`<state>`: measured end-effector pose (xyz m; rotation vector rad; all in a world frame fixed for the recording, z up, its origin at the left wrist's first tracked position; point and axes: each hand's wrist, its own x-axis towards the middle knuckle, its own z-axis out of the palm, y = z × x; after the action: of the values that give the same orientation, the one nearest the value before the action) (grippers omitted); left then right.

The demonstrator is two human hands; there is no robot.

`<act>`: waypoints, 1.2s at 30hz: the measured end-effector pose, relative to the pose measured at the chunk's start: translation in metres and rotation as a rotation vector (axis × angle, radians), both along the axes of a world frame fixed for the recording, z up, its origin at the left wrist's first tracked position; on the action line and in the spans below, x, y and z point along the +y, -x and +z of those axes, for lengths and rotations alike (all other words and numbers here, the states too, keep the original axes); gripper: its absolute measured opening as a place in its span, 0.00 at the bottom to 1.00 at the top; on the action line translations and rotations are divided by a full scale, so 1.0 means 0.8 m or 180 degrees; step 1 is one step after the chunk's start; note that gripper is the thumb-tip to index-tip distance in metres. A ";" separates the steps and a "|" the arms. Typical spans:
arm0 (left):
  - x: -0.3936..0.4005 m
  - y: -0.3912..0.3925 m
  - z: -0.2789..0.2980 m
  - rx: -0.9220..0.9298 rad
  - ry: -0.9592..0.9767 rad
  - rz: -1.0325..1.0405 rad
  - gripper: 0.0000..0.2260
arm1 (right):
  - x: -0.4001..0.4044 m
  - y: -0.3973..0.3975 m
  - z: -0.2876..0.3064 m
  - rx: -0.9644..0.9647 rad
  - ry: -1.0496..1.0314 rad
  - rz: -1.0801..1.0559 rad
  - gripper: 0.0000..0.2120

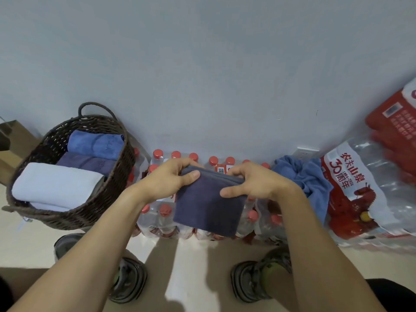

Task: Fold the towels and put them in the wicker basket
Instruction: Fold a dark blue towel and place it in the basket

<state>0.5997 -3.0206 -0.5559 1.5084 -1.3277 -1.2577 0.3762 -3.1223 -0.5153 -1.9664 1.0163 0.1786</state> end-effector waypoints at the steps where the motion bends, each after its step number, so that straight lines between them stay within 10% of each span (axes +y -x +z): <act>1: -0.001 0.003 -0.008 0.0050 -0.0068 0.0078 0.08 | -0.003 0.009 -0.008 -0.0130 -0.0250 -0.0140 0.09; 6: -0.009 0.046 -0.053 0.0382 -0.0274 0.1295 0.15 | -0.013 0.043 -0.076 -0.1044 -0.1206 -0.1500 0.12; 12: 0.009 0.084 -0.101 -0.0880 -0.0011 0.0752 0.25 | -0.007 0.056 -0.136 -0.0483 0.0771 -0.2904 0.20; 20: 0.022 0.108 -0.142 -0.1805 0.0704 -0.0147 0.26 | 0.024 0.042 -0.120 -0.0816 0.0147 -0.1322 0.06; 28: 0.019 0.099 -0.160 -0.2341 0.0881 -0.0100 0.28 | 0.068 0.072 -0.156 -0.0613 0.1427 -0.0650 0.33; 36: 0.011 0.097 -0.153 -0.2134 0.1051 0.0139 0.14 | 0.082 0.085 -0.183 -0.0788 0.1746 -0.0901 0.25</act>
<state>0.5218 -3.0116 -0.6782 1.7650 -1.7990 -0.4621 0.3081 -3.0571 -0.6614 -2.2174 1.2504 -0.5409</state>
